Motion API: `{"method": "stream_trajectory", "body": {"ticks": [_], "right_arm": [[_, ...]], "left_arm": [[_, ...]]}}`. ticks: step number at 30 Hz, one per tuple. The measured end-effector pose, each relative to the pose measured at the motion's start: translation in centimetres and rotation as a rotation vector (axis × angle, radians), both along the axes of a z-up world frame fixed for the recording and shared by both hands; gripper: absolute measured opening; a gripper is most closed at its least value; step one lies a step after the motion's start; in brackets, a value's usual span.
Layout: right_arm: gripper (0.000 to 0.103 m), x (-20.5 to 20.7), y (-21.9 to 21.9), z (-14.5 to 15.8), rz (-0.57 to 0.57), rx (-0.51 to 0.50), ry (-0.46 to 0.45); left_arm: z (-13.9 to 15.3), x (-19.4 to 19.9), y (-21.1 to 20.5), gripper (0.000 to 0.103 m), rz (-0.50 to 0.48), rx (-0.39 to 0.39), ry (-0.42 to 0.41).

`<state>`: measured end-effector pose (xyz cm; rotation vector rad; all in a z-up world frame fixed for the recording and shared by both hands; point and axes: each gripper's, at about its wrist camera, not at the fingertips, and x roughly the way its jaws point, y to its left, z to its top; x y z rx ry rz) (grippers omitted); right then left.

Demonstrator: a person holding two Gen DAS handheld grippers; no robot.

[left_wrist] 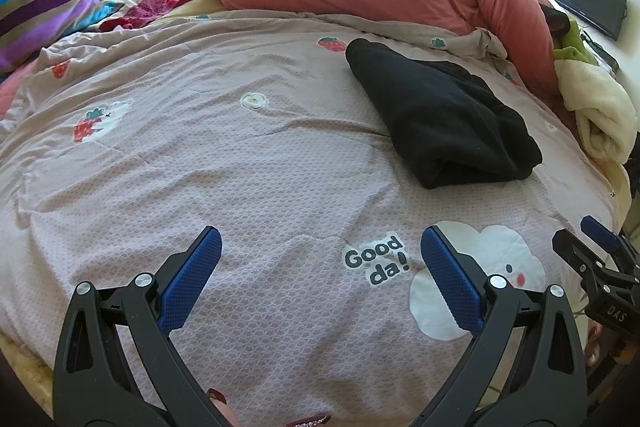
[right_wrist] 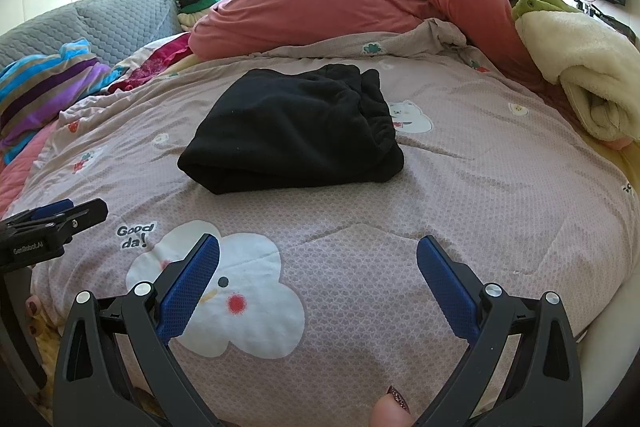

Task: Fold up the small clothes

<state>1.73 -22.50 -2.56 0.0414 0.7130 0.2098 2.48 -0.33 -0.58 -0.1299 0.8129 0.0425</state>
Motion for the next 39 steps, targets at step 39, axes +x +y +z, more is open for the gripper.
{"method": "stream_trajectory", "body": {"ticks": [39], "right_arm": [[0.098,-4.1,-30.9,-3.3,-0.955,-0.076,0.192]], "left_arm": [[4.2,1.9,27.1,0.094,0.674,-0.010,0.027]]}}
